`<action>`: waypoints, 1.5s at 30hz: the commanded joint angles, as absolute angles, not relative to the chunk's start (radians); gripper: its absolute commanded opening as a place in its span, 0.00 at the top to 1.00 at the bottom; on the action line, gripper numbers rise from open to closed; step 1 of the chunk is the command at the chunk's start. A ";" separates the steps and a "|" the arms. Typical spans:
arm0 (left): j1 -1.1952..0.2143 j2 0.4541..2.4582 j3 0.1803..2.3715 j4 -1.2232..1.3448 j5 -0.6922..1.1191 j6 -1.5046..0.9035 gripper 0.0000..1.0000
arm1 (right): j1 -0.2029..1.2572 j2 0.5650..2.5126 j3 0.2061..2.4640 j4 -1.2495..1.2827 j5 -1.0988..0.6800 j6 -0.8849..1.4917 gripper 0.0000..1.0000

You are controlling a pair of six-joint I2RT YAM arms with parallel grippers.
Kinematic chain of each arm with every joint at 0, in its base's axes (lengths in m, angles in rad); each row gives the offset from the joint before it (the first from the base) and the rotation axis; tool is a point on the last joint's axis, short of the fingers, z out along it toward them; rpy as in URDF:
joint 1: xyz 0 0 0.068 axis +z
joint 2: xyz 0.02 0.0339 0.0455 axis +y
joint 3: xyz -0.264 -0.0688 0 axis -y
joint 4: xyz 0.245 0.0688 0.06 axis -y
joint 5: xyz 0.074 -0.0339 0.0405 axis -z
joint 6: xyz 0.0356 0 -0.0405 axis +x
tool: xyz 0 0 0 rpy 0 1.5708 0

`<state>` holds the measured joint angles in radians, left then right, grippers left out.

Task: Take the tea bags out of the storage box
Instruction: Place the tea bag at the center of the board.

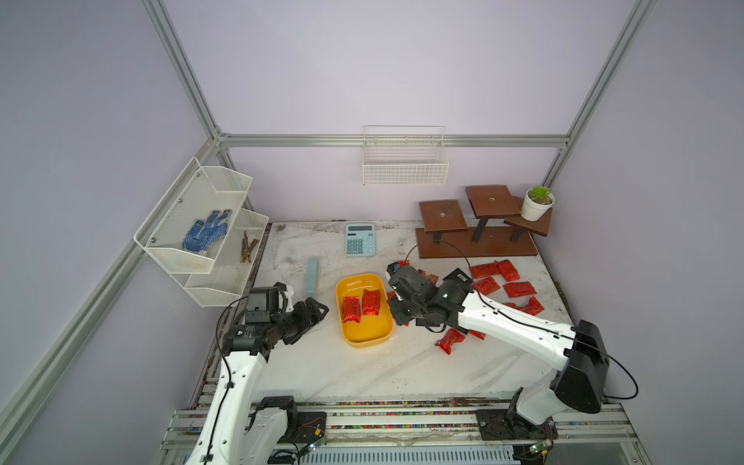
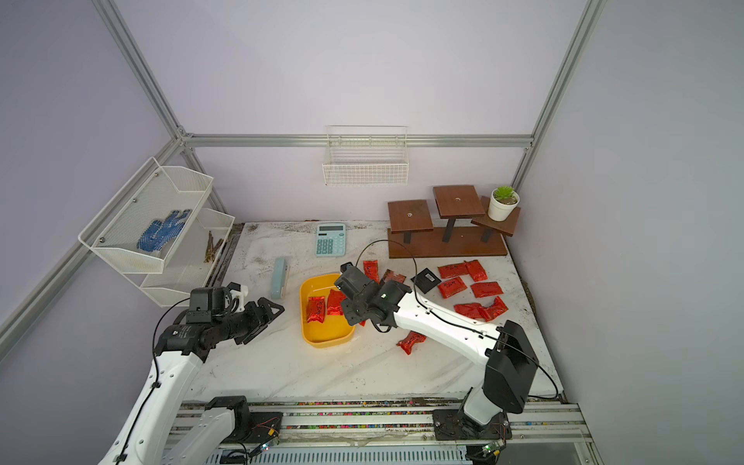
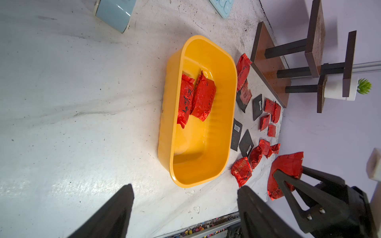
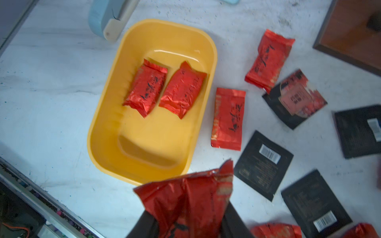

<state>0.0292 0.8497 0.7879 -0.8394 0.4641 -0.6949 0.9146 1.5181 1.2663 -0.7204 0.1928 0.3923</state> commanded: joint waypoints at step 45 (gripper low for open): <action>-0.100 1.038 0.882 -0.721 0.331 -0.692 0.18 | 0.895 1.592 1.237 -0.463 0.017 0.601 0.42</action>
<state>-0.1364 1.0138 0.8375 -0.7410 0.3328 -0.7418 0.8928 1.5185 1.1679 -0.4427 0.0765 0.6384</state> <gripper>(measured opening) 0.823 0.587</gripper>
